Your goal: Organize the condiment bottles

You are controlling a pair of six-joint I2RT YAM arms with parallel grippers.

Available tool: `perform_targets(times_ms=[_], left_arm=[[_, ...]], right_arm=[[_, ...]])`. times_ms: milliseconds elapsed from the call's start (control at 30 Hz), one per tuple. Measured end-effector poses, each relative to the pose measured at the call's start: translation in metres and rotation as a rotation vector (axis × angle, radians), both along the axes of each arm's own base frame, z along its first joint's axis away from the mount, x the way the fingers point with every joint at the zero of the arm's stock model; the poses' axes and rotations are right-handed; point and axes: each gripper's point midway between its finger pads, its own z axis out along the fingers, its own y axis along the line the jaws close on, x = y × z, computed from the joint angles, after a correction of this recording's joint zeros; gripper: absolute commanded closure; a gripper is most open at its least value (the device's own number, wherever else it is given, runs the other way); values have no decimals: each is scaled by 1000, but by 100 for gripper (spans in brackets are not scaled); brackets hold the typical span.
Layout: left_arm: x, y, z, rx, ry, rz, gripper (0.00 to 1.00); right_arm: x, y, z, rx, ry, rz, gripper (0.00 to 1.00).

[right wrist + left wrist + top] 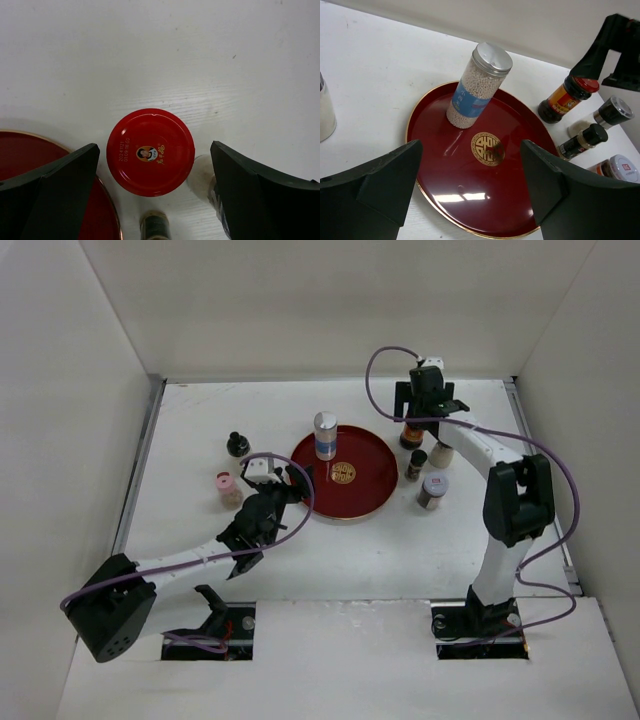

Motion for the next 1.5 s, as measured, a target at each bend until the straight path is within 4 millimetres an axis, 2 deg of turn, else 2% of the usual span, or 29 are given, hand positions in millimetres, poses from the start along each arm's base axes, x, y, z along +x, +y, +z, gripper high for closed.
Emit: perform_targets(times_ms=[167,400,500,600,667,733,900,1000,1133,1233,1300,1400,1500], left_arm=[[0,0,1,-5,-3,-1,21],[1,1,1,-11,-2,1,21],[1,1,1,-15,-1,2,21],[2,2,1,-17,1,6,21],[2,2,0,-16,3,7,21],[3,2,-2,-14,7,6,21],[3,1,-4,-11,10,4,20],[3,0,-5,-11,11,4,20],[4,2,-5,-14,7,6,18],[4,3,-5,-17,5,8,16],[4,5,-7,-15,8,14,16],[5,9,-8,-14,8,23,16],[4,14,-6,-21,1,30,16]], right_arm=[[-4,2,-22,-13,81,35,0],[4,4,-38,2,122,56,0],[6,6,-43,8,128,66,11],[8,7,-42,10,118,69,33],[10,8,-41,20,109,69,42],[11,9,-41,22,105,69,46],[14,11,-37,27,80,71,48],[14,16,-23,26,42,76,48],[4,41,16,36,-42,123,48],[-6,75,49,65,-126,189,48],[-12,99,62,83,-165,236,48],[-19,133,63,108,-185,307,48],[-25,156,43,107,-146,354,47]])
